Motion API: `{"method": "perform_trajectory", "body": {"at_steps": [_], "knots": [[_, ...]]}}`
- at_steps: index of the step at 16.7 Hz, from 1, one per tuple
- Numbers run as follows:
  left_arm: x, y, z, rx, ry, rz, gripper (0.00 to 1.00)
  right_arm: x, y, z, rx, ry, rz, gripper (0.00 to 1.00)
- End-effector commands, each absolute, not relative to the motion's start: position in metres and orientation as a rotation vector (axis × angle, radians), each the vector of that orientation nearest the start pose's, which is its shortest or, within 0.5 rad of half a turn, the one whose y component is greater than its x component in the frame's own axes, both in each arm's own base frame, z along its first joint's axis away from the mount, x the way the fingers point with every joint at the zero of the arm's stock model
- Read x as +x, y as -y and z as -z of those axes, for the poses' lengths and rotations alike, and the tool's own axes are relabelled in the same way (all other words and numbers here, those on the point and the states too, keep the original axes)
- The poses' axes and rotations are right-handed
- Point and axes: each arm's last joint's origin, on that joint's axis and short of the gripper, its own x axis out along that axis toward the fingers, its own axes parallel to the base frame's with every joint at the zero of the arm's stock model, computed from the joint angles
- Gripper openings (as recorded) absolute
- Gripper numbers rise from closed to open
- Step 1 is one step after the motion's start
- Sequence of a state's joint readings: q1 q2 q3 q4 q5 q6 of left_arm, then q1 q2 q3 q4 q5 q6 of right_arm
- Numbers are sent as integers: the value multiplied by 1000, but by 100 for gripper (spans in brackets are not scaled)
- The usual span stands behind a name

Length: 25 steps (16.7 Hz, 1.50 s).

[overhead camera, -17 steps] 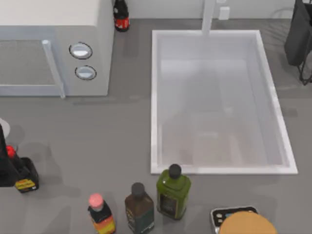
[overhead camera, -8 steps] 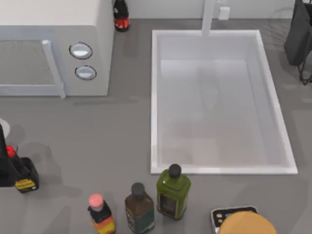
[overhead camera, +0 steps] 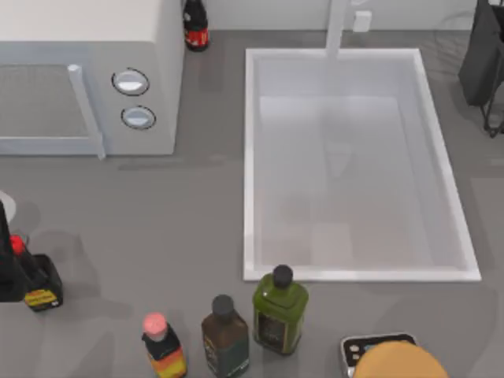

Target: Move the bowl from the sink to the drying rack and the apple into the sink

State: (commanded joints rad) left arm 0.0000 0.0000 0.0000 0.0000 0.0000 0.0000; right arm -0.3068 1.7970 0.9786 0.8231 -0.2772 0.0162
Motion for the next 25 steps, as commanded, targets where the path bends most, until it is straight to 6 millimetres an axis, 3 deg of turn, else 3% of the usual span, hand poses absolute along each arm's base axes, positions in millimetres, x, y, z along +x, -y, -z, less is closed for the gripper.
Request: {"method": "perform_trajectory", "body": {"at_steps": [7, 19, 22, 25], "knots": [[106, 1, -160, 0, 0, 0, 100, 379, 108, -219, 0, 0, 10, 98], [106, 1, -160, 0, 0, 0, 100, 374, 105, -224, -1, 2, 12, 100], [106, 1, -160, 0, 0, 0, 100, 353, 92, -241, -4, 8, 12, 100], [106, 1, -160, 0, 0, 0, 100, 317, 73, -262, -7, 17, 11, 100]]}}
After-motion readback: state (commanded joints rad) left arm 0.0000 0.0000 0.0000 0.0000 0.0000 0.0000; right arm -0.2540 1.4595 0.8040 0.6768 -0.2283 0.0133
